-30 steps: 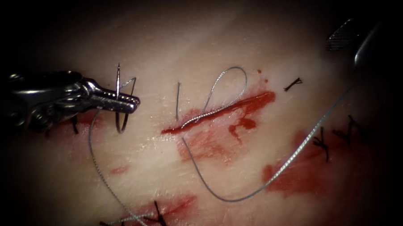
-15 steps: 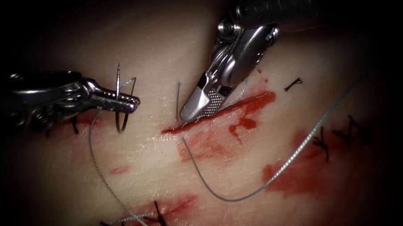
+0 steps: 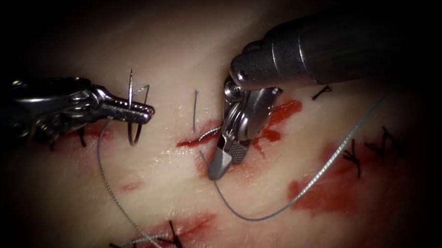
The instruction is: Wound Closure
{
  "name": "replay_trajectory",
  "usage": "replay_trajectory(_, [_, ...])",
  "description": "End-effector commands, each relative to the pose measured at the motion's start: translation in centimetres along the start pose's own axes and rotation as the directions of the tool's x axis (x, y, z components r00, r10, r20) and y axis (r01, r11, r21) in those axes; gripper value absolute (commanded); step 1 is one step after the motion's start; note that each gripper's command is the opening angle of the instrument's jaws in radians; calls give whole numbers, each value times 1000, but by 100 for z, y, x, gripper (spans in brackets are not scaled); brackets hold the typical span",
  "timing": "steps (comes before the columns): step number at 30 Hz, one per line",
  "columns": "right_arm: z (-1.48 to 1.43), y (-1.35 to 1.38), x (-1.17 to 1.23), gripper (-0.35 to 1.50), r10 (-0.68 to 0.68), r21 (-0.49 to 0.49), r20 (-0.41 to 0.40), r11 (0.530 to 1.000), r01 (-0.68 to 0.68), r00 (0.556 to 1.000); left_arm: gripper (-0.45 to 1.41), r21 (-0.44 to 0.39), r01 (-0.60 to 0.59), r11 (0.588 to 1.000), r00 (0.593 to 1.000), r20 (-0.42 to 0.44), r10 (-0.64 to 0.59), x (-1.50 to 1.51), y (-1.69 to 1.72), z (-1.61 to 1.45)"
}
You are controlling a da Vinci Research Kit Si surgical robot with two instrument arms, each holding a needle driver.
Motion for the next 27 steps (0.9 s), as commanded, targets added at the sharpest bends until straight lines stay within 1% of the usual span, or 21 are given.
replay_trajectory(1, [3,-3,13,103,1,0,-8,1000,-1,1000,-45,0,0,1000,1000,1,0,-3,-6,4])
replay_trajectory(8, [11,8,23,101,14,-61,-26,998,-15,1000,-45,1,5,1000,1000,0,-5,-4,-6,5])
replay_trajectory(11, [14,12,26,101,14,-65,-29,998,-16,999,-45,1,5,1000,1000,0,-5,-4,-6,5])
replay_trajectory(14, [21,15,32,99,20,-92,-35,995,-23,999,-45,1,11,1000,1000,0,-11,-4,-6,5])
replay_trajectory(16, [28,16,35,94,20,-107,-38,994,-24,999,-45,1,11,1000,1000,0,-11,-4,-6,5])
replay_trajectory(18, [34,18,35,84,16,-114,-37,993,-20,999,-45,1,11,1000,1000,0,-11,-4,-6,5])
replay_trajectory(19, [35,19,35,78,14,-116,-36,993,-18,999,-45,1,11,1000,1000,0,-11,-4,-6,5])
replay_trajectory(20, [38,20,35,47,12,-119,-36,993,-17,999,-45,1,11,1000,1000,0,-11,-4,-6,5])
replay_trajectory(21, [39,20,36,25,12,-120,-36,993,-16,999,-45,1,11,1000,1000,0,-11,-4,-6,5])
replay_trajectory(22, [39,20,36,25,12,-120,-36,993,-16,999,-45,1,11,1000,1000,0,-11,-4,-6,5])
replay_trajectory(23, [39,20,37,4,12,-121,-36,993,-17,999,-45,1,11,1000,1000,0,-11,-4,-6,5])
replay_trajectory(24, [39,20,37,-35,12,-120,-39,993,-17,999,-45,1,11,1000,1000,0,-11,-4,-6,5])
replay_trajectory(27, [37,21,34,-35,11,-128,-37,992,-16,999,-45,1,11,1000,1000,0,-11,-4,-6,5])
